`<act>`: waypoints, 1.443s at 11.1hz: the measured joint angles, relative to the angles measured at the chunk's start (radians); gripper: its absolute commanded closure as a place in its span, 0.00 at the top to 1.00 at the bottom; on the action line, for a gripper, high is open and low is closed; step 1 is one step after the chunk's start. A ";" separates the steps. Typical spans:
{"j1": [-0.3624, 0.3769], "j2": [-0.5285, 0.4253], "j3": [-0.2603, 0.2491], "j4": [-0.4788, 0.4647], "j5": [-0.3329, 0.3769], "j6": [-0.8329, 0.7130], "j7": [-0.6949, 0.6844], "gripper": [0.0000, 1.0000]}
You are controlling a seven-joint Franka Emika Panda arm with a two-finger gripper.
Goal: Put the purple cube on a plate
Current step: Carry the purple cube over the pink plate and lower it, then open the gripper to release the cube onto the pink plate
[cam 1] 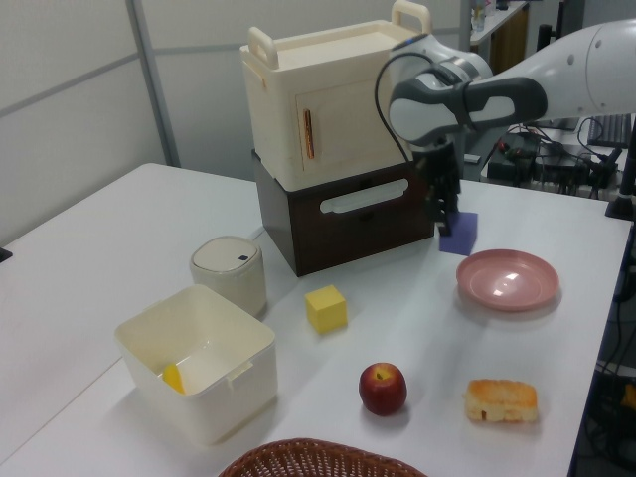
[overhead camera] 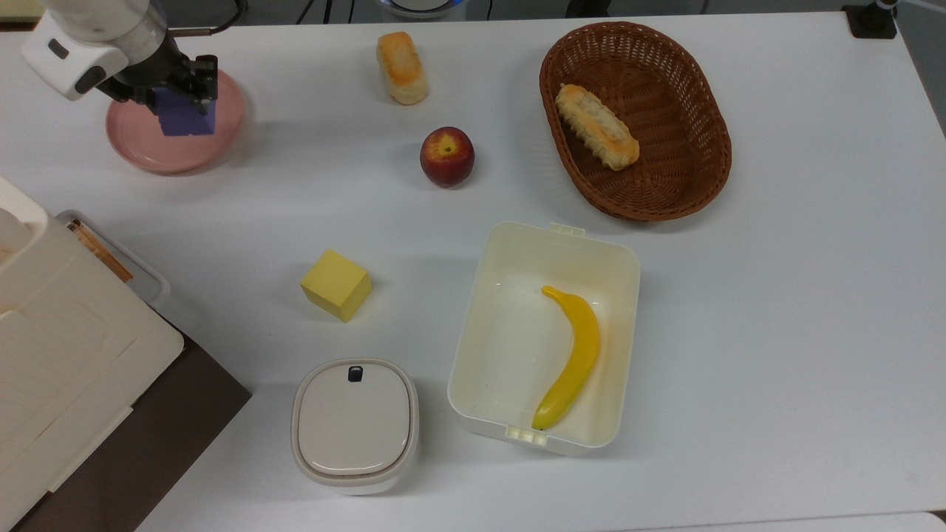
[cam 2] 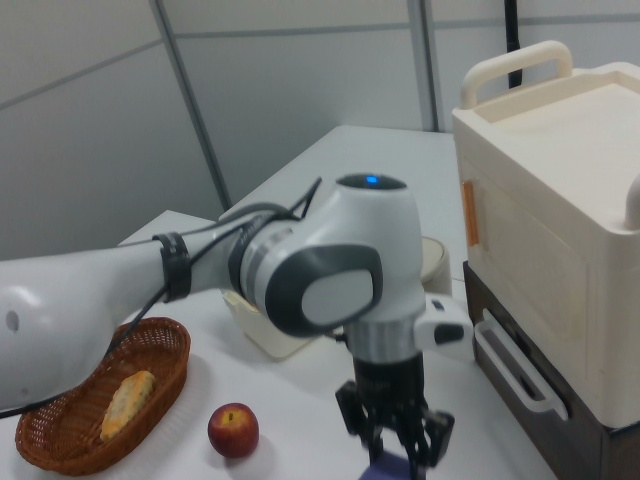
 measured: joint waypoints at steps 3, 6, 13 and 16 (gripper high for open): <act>-0.013 -0.002 -0.061 -0.095 -0.001 0.027 -0.064 0.24; -0.057 0.027 -0.072 -0.111 -0.015 0.054 -0.110 1.00; -0.014 0.040 -0.055 -0.017 -0.071 0.033 -0.098 1.00; 0.103 0.026 -0.048 0.078 -0.056 0.005 0.024 1.00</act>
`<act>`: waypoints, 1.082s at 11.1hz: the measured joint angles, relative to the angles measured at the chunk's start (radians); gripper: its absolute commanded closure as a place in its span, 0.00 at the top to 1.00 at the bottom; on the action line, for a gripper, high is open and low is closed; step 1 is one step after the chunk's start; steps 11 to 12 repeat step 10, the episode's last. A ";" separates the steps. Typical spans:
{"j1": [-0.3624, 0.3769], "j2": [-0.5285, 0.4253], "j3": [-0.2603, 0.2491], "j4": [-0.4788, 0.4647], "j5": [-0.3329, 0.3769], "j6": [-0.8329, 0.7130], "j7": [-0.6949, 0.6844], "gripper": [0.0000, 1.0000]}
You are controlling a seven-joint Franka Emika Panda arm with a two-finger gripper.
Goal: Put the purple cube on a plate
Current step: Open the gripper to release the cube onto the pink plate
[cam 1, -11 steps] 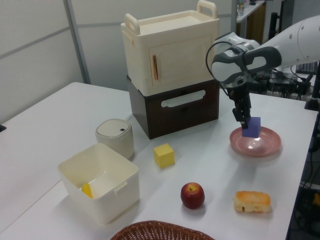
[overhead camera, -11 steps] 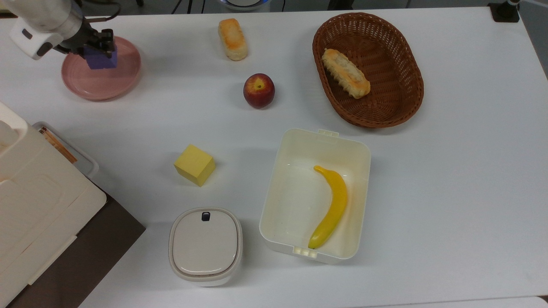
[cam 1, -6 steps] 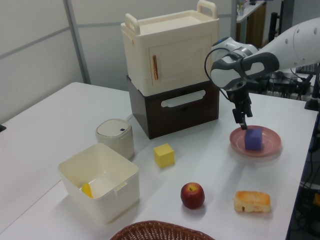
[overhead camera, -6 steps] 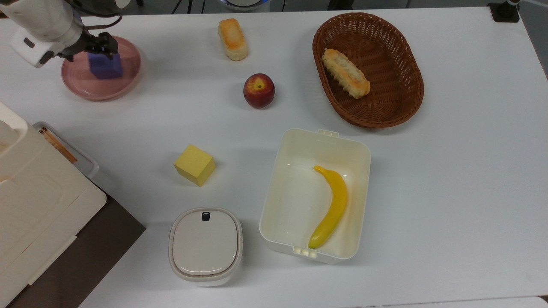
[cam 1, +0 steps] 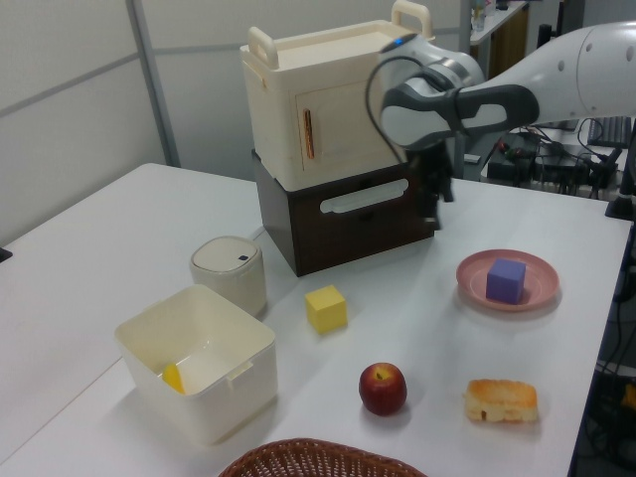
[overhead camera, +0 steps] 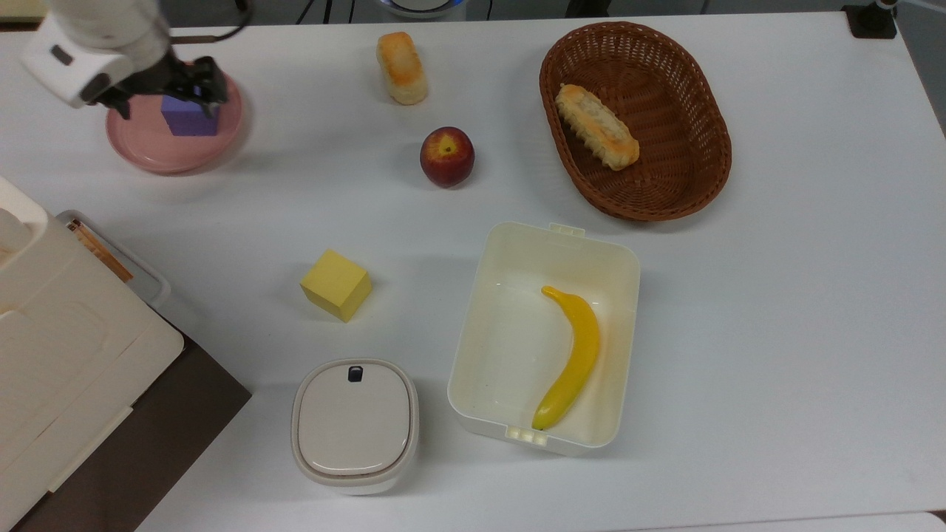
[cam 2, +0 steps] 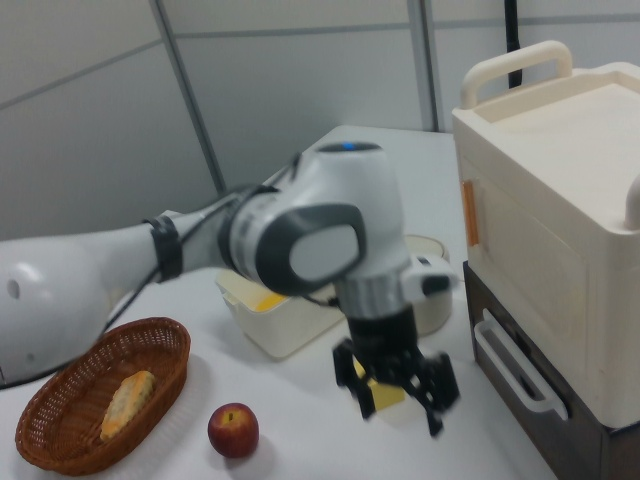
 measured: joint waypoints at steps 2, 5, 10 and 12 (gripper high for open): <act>0.094 -0.013 0.003 0.030 0.016 0.000 0.120 1.00; 0.209 -0.042 0.004 0.064 0.097 -0.001 0.267 1.00; 0.273 -0.060 0.004 0.076 0.123 -0.001 0.320 1.00; 0.273 -0.060 0.004 0.076 0.123 -0.001 0.320 1.00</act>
